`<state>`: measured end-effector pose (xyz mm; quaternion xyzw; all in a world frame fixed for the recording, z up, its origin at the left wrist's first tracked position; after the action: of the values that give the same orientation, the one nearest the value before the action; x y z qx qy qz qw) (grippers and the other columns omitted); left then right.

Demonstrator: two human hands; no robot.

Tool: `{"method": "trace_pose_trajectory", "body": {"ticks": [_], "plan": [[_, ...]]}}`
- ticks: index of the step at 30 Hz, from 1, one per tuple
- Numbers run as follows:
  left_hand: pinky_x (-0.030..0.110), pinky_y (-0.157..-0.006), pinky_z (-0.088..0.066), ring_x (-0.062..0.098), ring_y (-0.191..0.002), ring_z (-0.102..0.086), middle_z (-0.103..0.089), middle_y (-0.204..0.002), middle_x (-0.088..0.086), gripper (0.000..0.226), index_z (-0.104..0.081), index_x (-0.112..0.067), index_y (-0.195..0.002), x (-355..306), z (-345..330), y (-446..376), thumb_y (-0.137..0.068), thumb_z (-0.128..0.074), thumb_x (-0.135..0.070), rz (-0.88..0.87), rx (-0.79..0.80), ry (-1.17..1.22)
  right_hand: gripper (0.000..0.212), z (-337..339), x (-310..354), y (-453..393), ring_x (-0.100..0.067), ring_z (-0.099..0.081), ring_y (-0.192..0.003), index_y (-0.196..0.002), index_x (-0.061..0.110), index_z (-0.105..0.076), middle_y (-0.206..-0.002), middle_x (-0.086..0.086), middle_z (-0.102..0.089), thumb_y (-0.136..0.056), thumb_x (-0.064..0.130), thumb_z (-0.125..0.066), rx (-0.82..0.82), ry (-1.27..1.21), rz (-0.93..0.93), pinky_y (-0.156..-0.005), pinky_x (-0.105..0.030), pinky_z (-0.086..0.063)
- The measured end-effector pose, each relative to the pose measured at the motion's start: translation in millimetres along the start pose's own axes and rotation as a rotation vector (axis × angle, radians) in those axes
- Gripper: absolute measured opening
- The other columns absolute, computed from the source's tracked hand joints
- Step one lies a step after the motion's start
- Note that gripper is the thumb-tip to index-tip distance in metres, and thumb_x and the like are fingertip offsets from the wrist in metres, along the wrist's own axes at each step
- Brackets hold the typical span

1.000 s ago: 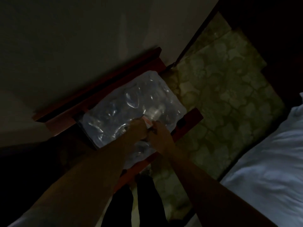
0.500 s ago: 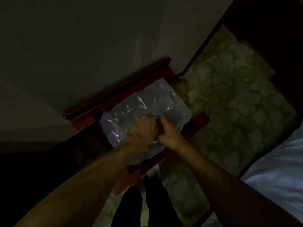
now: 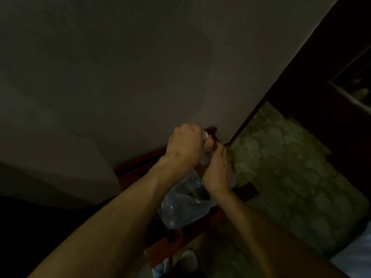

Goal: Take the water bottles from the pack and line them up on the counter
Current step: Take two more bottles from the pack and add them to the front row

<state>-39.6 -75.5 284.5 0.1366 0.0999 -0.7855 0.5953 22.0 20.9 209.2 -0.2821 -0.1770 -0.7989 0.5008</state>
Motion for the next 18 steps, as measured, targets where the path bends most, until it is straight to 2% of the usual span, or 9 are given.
{"method": "trace_pose_trajectory", "body": {"ticks": [2, 3, 5, 6, 8, 10, 12, 15, 18], "plan": [[0.036, -0.062, -0.044, 0.029, -0.082, -0.061, -0.064, -0.095, 0.013, 0.043, -0.058, -0.007, -0.105, 6.0, 24.0, 3.2, -0.093, -0.054, -0.048, -0.027, -0.082, 0.037, 0.055, 9.4, 28.2, 1.2, -0.021, -0.057, -0.117, -0.137, 0.017, -0.040, -0.134, -0.009, -0.054, -0.090, 0.030, -0.065, -0.024, -0.045, 0.052, -0.084, -0.024, -0.037], [0.034, -0.060, -0.040, 0.029, -0.082, -0.062, -0.063, -0.091, 0.012, 0.045, -0.059, -0.007, -0.104, 9.3, 38.7, 4.4, -0.093, -0.054, -0.050, -0.031, -0.140, 0.038, 0.046, 13.9, 41.5, 2.4, -0.013, -0.058, -0.115, -0.134, 0.019, -0.044, -0.134, -0.008, -0.056, -0.093, 0.028, -0.061, -0.018, -0.087, 0.076, -0.085, -0.018, -0.036], [0.033, -0.059, -0.039, 0.032, -0.085, -0.065, -0.064, -0.091, 0.012, 0.049, -0.060, -0.008, -0.103, 18.7, 65.1, 13.4, -0.093, -0.050, -0.055, -0.014, -0.248, 0.005, 0.030, 22.6, 67.7, 8.8, 0.002, -0.060, -0.103, -0.119, 0.027, -0.054, -0.126, -0.006, -0.063, -0.092, 0.040, -0.054, 0.025, -0.228, 0.101, -0.083, -0.013, -0.046], [0.033, -0.058, -0.041, 0.031, -0.083, -0.066, -0.066, -0.091, 0.012, 0.050, -0.060, -0.010, -0.101, 24.1, 75.9, 20.3, -0.093, -0.048, -0.057, -0.004, -0.288, -0.017, 0.036, 26.4, 79.5, 13.9, -0.002, -0.062, -0.100, -0.115, 0.026, -0.057, -0.120, -0.004, -0.065, -0.086, 0.047, -0.056, 0.038, -0.261, 0.139, -0.084, -0.022, -0.052], [0.032, -0.055, -0.043, 0.024, -0.069, -0.062, -0.064, -0.081, 0.007, 0.051, -0.056, -0.014, -0.091, 32.2, 94.8, 36.9, -0.092, -0.044, -0.064, 0.018, -0.361, -0.047, 0.043, 31.6, 98.9, 24.2, -0.018, -0.064, -0.102, -0.113, 0.022, -0.057, -0.114, -0.001, -0.067, -0.078, 0.043, -0.071, 0.043, -0.234, 0.239, -0.085, -0.040, -0.055], [0.028, -0.051, -0.039, 0.018, -0.061, -0.057, -0.059, -0.071, 0.000, 0.055, -0.052, -0.018, -0.083, 39.6, 115.1, 56.1, -0.089, -0.040, -0.071, 0.052, -0.429, 0.007, 0.050, 36.6, 115.4, 34.6, -0.022, -0.065, -0.102, -0.117, 0.021, -0.056, -0.113, -0.001, -0.067, -0.077, 0.042, -0.075, 0.052, -0.231, 0.307, -0.083, -0.044, -0.055], [0.027, -0.052, -0.042, 0.014, -0.061, -0.058, -0.061, -0.070, -0.004, 0.059, -0.055, -0.020, -0.083, 46.7, 129.5, 79.1, -0.085, -0.039, -0.077, 0.109, -0.426, 0.152, 0.055, 42.2, 127.8, 45.6, -0.021, -0.065, -0.102, -0.121, 0.021, -0.054, -0.112, -0.001, -0.068, -0.077, 0.046, -0.075, 0.078, -0.264, 0.347, -0.083, -0.043, -0.056], [0.035, -0.065, -0.056, 0.016, -0.072, -0.066, -0.067, -0.079, -0.002, 0.062, -0.061, -0.021, -0.092, 57.5, 144.9, 118.3, -0.083, -0.039, -0.078, 0.206, -0.341, 0.524, 0.055, 54.3, 147.3, 64.4, -0.020, -0.064, -0.105, -0.122, 0.023, -0.052, -0.115, -0.001, -0.066, -0.076, 0.045, -0.074, 0.181, -0.439, 0.360, -0.087, -0.045, -0.056], [0.039, -0.070, -0.059, 0.028, -0.080, -0.069, -0.067, -0.084, 0.005, 0.040, -0.065, -0.013, -0.099, 70.1, 164.4, 152.5, -0.093, -0.044, -0.046, 0.297, -0.361, 0.786, 0.059, 69.5, 173.7, 86.5, -0.016, -0.066, -0.099, -0.114, 0.022, -0.047, -0.108, 0.003, -0.067, -0.071, 0.048, -0.079, 0.228, -0.548, 0.411, -0.084, -0.045, -0.058]]}}
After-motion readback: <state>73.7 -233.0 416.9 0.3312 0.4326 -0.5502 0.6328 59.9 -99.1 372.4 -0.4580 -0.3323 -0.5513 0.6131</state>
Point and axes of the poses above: each hand's wrist, its own y-axis away from the middle knuckle, its own z-axis out of the back of the hand, x = y × z, the point moved 1 cm from there along -y, towards the middle knuckle
